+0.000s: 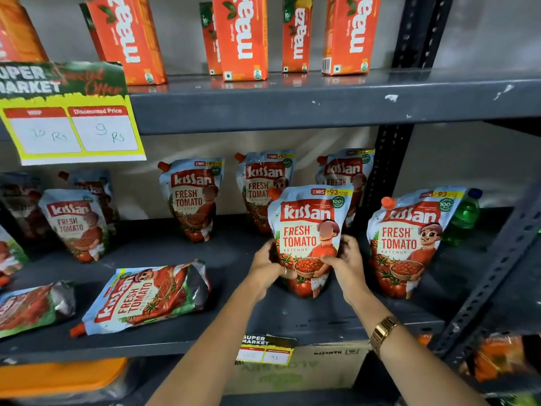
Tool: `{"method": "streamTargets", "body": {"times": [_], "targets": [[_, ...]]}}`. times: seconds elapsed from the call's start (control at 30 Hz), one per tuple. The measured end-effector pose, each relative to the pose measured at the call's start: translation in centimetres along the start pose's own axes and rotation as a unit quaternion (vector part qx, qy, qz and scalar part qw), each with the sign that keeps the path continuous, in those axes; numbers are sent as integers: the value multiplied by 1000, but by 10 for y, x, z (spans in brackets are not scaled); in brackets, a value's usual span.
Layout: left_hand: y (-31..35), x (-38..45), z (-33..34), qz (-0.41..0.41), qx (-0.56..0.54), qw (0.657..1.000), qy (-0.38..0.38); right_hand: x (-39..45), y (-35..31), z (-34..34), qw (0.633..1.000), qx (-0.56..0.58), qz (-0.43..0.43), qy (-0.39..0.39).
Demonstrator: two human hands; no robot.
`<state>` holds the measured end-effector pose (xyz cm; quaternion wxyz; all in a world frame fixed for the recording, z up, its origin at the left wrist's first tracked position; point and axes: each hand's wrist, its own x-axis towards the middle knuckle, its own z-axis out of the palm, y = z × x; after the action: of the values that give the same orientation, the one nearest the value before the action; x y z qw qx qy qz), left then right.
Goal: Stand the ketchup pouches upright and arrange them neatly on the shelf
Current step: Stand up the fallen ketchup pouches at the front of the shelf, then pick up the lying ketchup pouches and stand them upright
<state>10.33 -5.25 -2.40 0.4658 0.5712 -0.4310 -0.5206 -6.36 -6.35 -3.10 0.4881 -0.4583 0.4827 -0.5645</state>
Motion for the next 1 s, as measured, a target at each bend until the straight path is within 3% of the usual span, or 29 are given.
{"method": "streamTargets", "body": {"times": [0.1,0.33,0.47,0.6,0.8,1.0], "targets": [[-9,-7,3,-18,87,996,-30,-10,9,-1,999,14,18,-26],[-12,-12,5,-23,124,991,-32,-17,11,-2,1000,-19,-9,-5],[-10,-14,-5,-11,99,995,-2,-23,3,0,987,-91,-81,109],[2,-17,-22,34,75,994,70,-33,-6,6,941,-195,-214,176],[16,-30,-61,145,194,950,195,-48,-21,35,909,-277,-291,107],[24,-51,-97,146,205,922,295,-56,-35,72,866,-299,-397,47]]}}
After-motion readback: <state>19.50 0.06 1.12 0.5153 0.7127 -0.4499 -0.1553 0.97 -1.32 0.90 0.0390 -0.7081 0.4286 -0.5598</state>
